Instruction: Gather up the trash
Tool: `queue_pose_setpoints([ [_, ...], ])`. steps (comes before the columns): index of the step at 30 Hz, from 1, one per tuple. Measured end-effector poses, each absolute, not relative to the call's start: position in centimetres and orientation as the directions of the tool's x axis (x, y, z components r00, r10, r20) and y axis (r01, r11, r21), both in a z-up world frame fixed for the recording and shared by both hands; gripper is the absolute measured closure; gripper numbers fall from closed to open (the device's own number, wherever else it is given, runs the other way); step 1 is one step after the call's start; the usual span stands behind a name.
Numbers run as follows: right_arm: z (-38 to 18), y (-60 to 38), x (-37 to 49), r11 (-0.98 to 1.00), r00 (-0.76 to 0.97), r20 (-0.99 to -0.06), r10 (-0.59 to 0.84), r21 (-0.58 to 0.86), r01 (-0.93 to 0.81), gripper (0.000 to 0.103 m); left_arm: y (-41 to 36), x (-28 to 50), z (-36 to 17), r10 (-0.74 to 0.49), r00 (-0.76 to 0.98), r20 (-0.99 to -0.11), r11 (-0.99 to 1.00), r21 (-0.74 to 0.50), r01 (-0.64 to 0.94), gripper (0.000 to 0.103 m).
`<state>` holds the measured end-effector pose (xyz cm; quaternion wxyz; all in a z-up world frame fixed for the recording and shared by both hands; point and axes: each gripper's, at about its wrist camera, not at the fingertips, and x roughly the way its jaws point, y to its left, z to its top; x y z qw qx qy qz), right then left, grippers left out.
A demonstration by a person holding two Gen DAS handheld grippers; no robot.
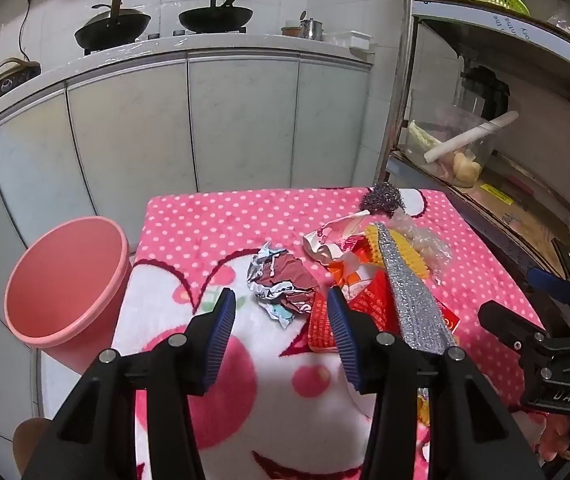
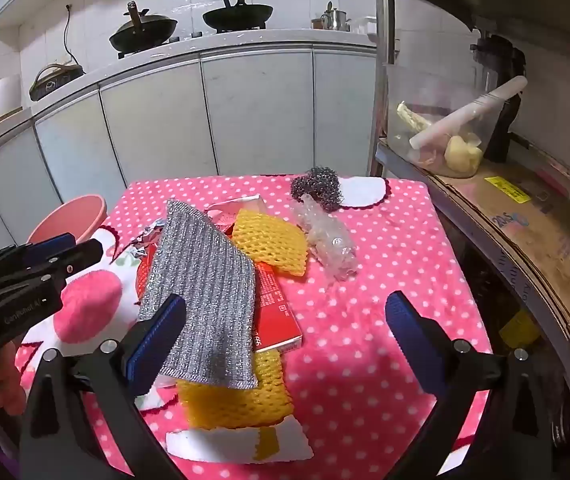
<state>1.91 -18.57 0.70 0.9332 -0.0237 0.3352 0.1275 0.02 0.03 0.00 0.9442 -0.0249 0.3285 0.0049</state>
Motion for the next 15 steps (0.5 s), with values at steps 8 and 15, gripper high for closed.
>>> queue_pose_setpoints([
  [8, 0.61, -18.47, 1.92, 0.966, 0.744, -0.631, 0.221, 0.039, -0.254, 0.003, 0.05, 0.09, -0.02, -0.008, 0.785, -0.619, 0.999, -0.046, -0.027, 0.056],
  [15, 0.95, -18.39, 1.87, 0.967, 0.749, -0.624, 0.221, 0.042, -0.251, 0.003, 0.11, -0.02, 0.04, -0.005, 0.786, -0.618, 0.999, -0.046, -0.029, 0.056],
])
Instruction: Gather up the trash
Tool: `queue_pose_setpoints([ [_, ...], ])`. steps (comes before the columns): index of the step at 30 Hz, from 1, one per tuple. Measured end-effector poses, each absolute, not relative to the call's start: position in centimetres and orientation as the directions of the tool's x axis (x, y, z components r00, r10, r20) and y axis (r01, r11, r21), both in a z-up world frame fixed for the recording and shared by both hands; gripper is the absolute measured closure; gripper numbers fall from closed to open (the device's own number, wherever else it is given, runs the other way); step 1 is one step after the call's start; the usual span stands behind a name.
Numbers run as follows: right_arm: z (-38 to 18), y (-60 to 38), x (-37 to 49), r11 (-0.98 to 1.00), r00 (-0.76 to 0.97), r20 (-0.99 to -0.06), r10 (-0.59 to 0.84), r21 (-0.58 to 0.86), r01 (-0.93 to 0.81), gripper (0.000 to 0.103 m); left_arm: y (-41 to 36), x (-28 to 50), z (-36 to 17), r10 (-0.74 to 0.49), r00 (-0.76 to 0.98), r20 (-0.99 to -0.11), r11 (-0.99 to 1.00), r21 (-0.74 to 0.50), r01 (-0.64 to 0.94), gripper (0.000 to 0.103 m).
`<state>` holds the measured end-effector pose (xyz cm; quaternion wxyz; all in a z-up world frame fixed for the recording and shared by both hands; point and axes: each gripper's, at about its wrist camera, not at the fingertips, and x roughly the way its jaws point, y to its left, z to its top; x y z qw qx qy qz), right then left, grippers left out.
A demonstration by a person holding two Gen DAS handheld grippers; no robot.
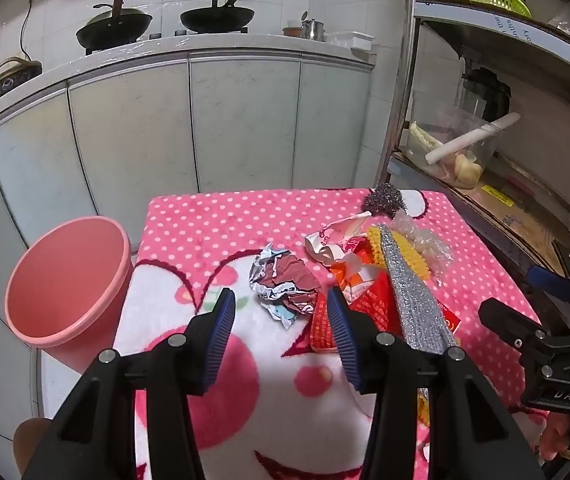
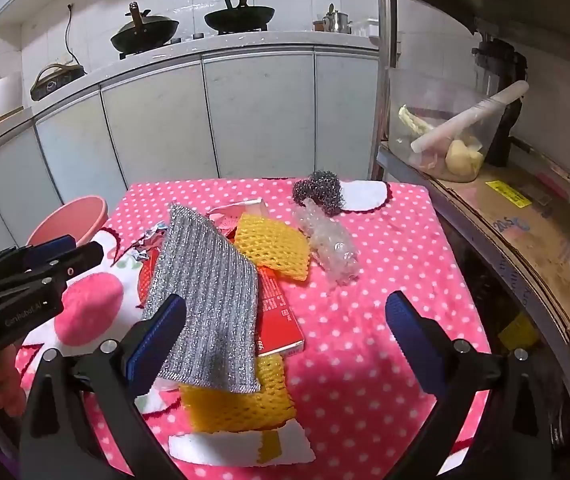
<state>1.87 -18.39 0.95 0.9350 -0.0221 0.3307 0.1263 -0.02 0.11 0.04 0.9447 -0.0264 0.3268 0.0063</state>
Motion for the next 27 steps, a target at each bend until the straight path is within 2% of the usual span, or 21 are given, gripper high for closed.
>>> queue_pose_setpoints([
  [27, 1.49, -18.03, 1.62, 0.963, 0.755, -0.614, 0.229, 0.031, -0.267, 0.003, -0.03, -0.09, 0.23, -0.005, 0.788, -0.615, 0.999, -0.044, -0.028, 0.056],
])
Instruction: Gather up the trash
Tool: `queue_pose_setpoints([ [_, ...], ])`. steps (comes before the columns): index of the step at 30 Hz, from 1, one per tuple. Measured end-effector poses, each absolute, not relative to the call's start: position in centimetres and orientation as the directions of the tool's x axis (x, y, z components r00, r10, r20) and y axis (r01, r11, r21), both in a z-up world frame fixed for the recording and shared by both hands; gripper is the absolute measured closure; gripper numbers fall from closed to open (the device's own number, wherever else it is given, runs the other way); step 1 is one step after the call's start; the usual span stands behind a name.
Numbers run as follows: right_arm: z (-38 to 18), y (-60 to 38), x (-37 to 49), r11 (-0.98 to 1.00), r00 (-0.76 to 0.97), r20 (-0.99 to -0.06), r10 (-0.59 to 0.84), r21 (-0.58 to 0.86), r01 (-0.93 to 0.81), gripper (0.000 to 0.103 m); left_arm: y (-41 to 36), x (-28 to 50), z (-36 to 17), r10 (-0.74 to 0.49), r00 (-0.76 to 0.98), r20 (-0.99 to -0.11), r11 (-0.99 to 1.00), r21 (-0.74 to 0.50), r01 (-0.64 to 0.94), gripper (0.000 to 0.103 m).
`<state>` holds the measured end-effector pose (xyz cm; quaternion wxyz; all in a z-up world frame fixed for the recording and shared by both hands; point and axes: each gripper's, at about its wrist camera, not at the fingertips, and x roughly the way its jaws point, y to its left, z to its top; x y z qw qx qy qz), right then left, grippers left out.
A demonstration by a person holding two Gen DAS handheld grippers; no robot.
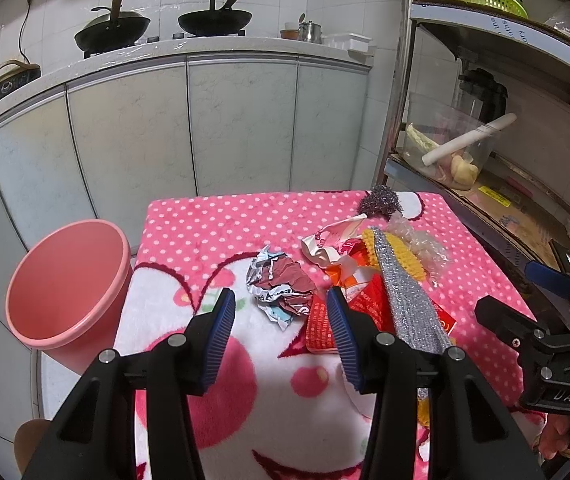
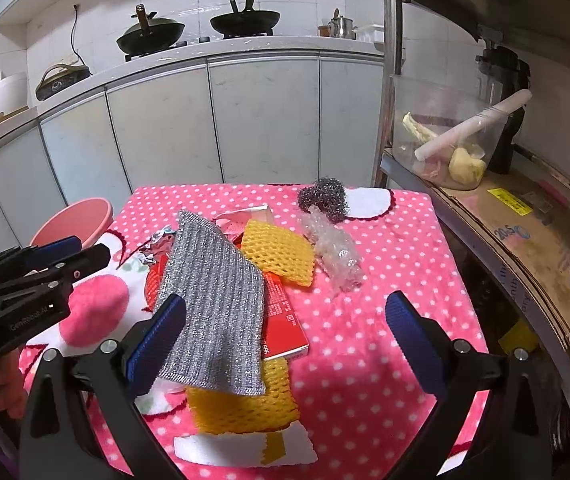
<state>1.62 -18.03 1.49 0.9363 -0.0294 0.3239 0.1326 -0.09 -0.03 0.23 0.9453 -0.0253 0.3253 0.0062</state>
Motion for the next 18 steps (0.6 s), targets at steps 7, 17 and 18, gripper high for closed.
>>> queue_pose_setpoints([
  [7, 1.49, -18.01, 1.65, 0.963, 0.754, -0.615, 0.23, 0.031, -0.268, 0.003, -0.11, -0.09, 0.29, -0.006, 0.789, -0.614, 0.999, -0.044, -0.027, 0.056],
  [17, 1.46, -17.87, 1.58, 0.963, 0.753, -0.616, 0.231, 0.031, -0.269, 0.003, -0.25, -0.19, 0.4, -0.007, 0.79, -0.613, 0.999, -0.045, -0.026, 0.056],
  [18, 1.46, -17.88, 1.58, 0.963, 0.753, -0.616, 0.23, 0.031, -0.269, 0.003, -0.3, -0.19, 0.45, -0.007, 0.79, -0.613, 0.999, -0.046, -0.027, 0.056],
])
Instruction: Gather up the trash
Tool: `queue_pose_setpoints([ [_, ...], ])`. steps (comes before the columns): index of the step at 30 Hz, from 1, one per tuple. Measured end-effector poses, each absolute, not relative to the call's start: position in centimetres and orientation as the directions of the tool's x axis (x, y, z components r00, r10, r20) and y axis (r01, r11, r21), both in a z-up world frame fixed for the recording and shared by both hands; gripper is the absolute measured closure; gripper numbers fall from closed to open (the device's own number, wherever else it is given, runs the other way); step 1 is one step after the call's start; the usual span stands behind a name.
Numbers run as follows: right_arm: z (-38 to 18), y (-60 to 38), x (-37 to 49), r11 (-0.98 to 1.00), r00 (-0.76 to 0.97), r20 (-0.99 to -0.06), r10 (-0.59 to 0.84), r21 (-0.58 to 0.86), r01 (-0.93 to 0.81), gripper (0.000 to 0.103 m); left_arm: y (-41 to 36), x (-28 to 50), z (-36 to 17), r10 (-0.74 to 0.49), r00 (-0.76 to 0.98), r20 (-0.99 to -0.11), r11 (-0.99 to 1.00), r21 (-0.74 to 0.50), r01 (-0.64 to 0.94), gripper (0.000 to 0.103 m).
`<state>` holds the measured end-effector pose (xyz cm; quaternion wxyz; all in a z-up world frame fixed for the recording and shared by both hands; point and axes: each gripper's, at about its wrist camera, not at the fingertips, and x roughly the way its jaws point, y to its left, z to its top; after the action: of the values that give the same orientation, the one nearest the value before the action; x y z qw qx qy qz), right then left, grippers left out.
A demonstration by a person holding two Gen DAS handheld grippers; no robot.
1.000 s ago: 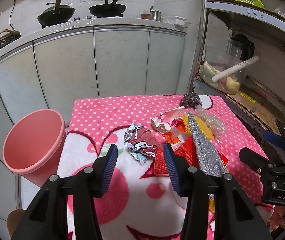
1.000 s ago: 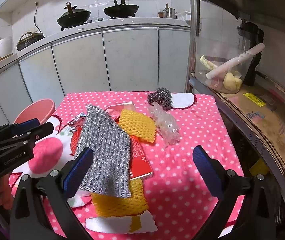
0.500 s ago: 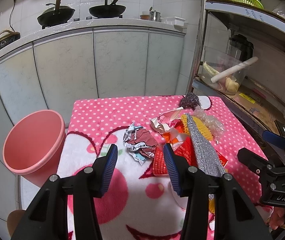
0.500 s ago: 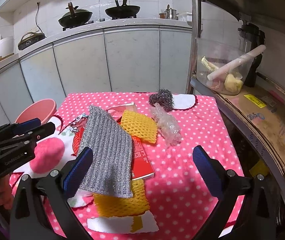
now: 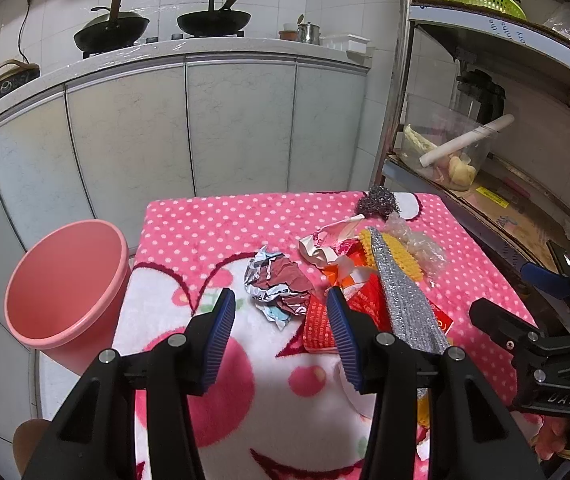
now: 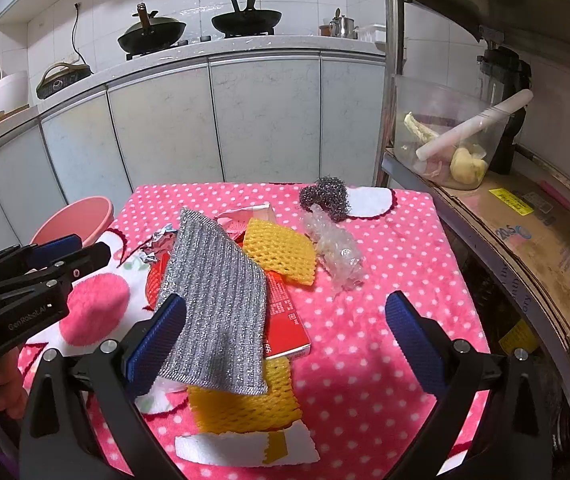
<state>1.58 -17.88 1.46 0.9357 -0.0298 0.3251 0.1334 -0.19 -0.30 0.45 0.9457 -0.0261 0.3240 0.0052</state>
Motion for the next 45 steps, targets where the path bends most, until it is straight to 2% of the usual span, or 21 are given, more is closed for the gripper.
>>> queue_pose_setpoints([
  [15, 1.5, -17.6, 1.3, 0.963, 0.76, -0.608, 0.232, 0.031, -0.269, 0.003, -0.6, -0.6, 1.2, -0.029, 0.801, -0.598, 0.998, -0.063, -0.01, 0.056],
  [23, 1.8, -18.2, 1.1, 0.965, 0.772, -0.593, 0.23, 0.035, -0.26, 0.003, 1.1, -0.6, 0.6, -0.089, 0.793, -0.602, 0.99, -0.141, 0.004, 0.056],
  [31, 1.5, -18.4, 1.1, 0.962, 0.763, -0.599, 0.241, 0.045, -0.268, 0.011, 2.1, -1.1, -0.1, -0.179, 0.777, -0.603, 0.976, -0.21, 0.062, 0.056],
  [38, 1.3, -16.5, 1.3, 0.926, 0.698, -0.627, 0.345, 0.105, -0.363, 0.025, 2.4, -1.4, -0.8, -0.203, 0.762, -0.615, 0.973, -0.211, 0.09, 0.056],
  [43, 0.1, -13.1, 2.4, 0.89, 0.613, -0.679, 0.404, 0.136, -0.435, 0.027, 2.5, -1.0, -1.7, -0.212, 0.743, -0.635, 0.973, -0.211, 0.097, 0.056],
  [45, -0.4, -12.1, 2.6, 0.886, 0.6, -0.692, 0.402, 0.128, -0.446, 0.032, 2.4, -0.7, -1.9, -0.208, 0.736, -0.645, 0.975, -0.201, 0.099, 0.062],
])
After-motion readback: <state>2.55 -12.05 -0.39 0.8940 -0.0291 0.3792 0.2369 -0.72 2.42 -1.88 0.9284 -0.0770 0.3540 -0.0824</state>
